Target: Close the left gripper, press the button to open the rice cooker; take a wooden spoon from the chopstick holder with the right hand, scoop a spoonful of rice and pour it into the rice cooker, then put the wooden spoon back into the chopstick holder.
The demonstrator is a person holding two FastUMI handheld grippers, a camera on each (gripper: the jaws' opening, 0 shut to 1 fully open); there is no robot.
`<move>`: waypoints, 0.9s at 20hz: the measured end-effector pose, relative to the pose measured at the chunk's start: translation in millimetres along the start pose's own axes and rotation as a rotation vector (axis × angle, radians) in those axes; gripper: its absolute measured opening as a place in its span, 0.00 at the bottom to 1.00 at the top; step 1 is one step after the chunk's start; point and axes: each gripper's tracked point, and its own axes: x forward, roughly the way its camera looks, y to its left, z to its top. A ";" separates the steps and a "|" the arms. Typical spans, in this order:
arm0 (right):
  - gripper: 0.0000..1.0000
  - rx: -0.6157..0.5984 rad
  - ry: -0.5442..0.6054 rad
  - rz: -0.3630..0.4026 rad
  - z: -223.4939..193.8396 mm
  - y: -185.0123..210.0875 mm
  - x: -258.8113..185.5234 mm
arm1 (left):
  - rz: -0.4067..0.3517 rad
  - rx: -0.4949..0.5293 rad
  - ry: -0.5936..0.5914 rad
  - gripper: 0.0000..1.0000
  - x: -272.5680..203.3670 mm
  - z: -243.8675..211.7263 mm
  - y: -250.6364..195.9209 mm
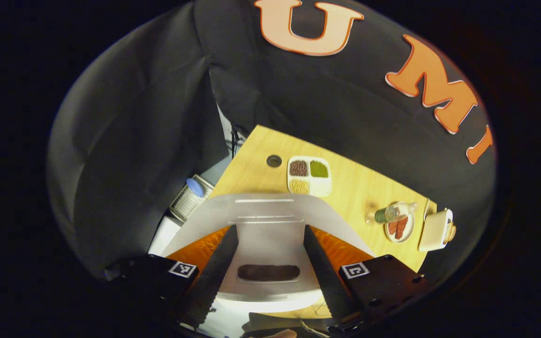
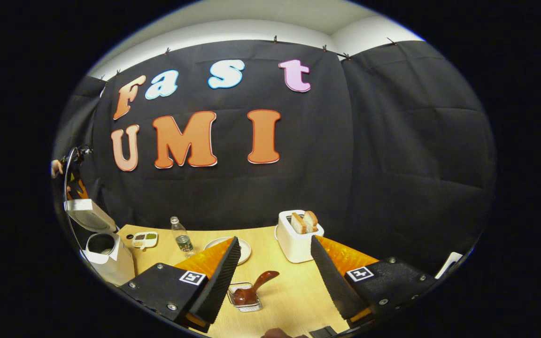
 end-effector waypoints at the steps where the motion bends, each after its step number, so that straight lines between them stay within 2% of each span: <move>1: 0.94 -0.008 -0.002 0.014 -1.3 3.1 2.9 | -0.001 -0.004 0.043 0.99 5.9 -17.9 -1.4; 2: 0.93 -0.017 0.000 0.024 -3.0 5.1 4.9 | 0.004 0.002 0.081 0.95 11.9 -34.2 -0.5; 3: 0.93 -0.023 0.004 0.034 -4.5 7.4 7.9 | 0.013 0.014 0.111 0.99 19.2 -48.5 0.4; 5: 0.93 -0.019 0.010 0.053 -6.2 12.4 12.6 | 0.033 0.031 0.149 0.99 34.3 -69.8 1.3; 6: 0.94 -0.016 0.011 0.062 -6.5 14.7 14.3 | 0.042 0.024 0.162 0.95 40.6 -77.9 0.9; 7: 0.94 -0.016 0.011 0.073 -6.5 17.8 15.6 | 0.047 0.012 0.178 0.99 46.5 -89.0 0.2; 11: 0.93 -0.037 0.019 0.099 -11.0 26.3 21.1 | 0.054 -0.024 0.216 0.99 68.8 -111.8 3.2; 15: 0.94 -0.021 0.005 0.104 -16.5 29.3 23.6 | 0.037 0.055 0.148 0.99 71.6 -105.2 -1.1; 17: 0.93 -0.009 0.009 0.115 -18.6 32.4 24.3 | 0.028 0.045 0.113 0.99 69.3 -103.3 -0.2; 18: 0.94 -0.004 0.009 0.121 -18.0 33.6 25.2 | 0.026 0.040 0.095 0.94 68.7 -103.2 -0.4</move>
